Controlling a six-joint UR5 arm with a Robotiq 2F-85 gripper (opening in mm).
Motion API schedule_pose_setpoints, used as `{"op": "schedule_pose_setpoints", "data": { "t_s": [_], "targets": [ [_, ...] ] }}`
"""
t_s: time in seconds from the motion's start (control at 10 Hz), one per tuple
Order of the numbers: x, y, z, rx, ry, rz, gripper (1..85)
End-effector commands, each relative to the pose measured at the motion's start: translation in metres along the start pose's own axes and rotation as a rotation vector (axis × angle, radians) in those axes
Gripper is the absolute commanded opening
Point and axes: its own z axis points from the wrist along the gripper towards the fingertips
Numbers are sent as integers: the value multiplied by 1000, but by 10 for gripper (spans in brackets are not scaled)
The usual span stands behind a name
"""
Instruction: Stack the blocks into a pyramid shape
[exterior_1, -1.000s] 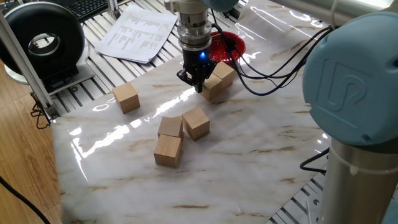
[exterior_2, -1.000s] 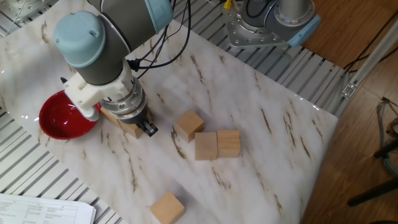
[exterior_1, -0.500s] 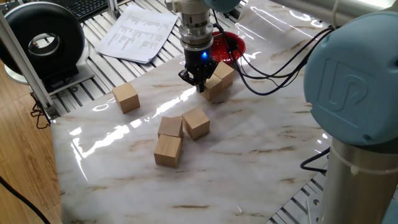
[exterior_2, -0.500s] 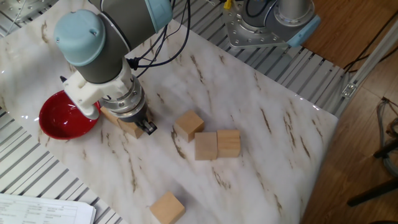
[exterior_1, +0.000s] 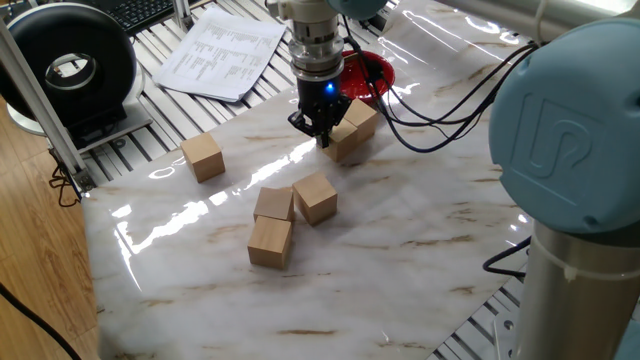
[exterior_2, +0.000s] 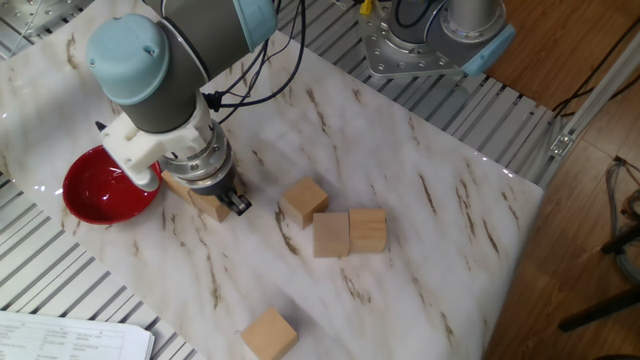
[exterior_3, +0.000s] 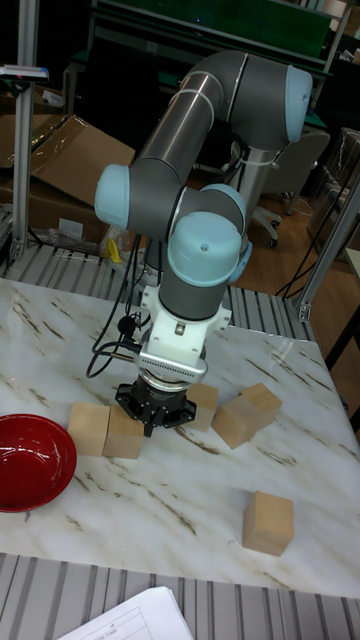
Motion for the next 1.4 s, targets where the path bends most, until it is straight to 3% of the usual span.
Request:
{"op": "schedule_pose_setpoints", "data": {
  "t_s": [0.0, 0.6, 0.8, 0.9, 1.0, 1.3],
  "targets": [
    [-3, 6, -2, -24, -8, 11, 13],
    [-5, 17, -3, -43, -14, 29, 13],
    [-4, 33, -11, -48, -5, 42, 13],
    [-4, 48, -15, -84, -1, 35, 13],
    [-7, 57, -19, -90, -9, -12, 13],
    [-28, 89, -35, -106, -39, -34, 10]
  ]
}}
